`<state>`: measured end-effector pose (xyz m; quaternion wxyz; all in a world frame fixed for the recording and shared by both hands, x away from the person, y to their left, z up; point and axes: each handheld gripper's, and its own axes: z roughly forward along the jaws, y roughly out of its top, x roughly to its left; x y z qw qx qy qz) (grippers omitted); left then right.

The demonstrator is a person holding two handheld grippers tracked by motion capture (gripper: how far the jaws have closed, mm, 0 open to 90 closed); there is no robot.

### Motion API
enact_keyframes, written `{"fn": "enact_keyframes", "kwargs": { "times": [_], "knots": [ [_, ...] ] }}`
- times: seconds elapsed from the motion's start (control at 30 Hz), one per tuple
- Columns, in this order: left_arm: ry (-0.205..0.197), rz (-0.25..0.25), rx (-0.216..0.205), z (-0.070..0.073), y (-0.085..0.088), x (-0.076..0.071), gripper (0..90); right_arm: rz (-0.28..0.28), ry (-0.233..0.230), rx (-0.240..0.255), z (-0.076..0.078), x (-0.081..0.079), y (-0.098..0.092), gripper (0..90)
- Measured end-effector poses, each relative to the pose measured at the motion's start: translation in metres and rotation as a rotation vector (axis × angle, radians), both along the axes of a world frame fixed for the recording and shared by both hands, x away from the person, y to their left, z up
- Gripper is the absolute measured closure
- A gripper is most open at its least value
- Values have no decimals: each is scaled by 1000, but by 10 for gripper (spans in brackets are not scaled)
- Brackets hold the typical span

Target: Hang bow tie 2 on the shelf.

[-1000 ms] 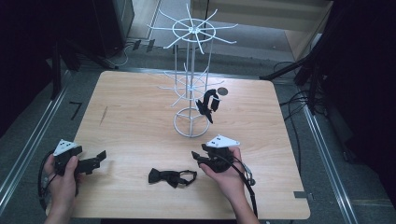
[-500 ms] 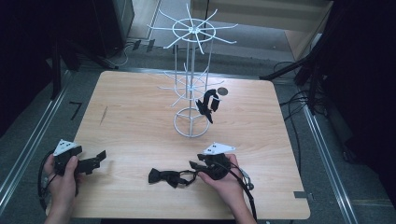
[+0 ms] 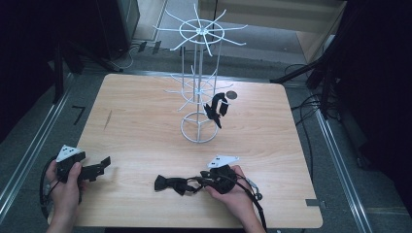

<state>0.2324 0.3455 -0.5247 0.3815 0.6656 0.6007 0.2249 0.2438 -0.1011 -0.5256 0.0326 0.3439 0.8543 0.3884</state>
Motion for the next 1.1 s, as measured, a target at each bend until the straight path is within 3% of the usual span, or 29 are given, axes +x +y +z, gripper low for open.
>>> {"fn": "enact_keyframes", "kwargs": {
  "times": [0.23,0.33,0.4,0.77,0.97,1.1],
  "knots": [
    [0,1,-2,0,0,0,0,11,-20,-48,-4,-2,5,796],
    [1,0,0,0,0,0,0,11,-46,-72,-5,-3,7,880],
    [0,0,1,0,0,0,0,13,-46,-73,-4,-3,7,888],
    [0,2,0,0,0,0,0,-45,-177,18,12,-7,-2,897],
    [0,2,-1,0,0,0,0,-48,-223,35,17,-9,-1,897],
    [1,2,0,0,0,0,0,-82,-276,61,25,-12,-4,898]
  ]
}}
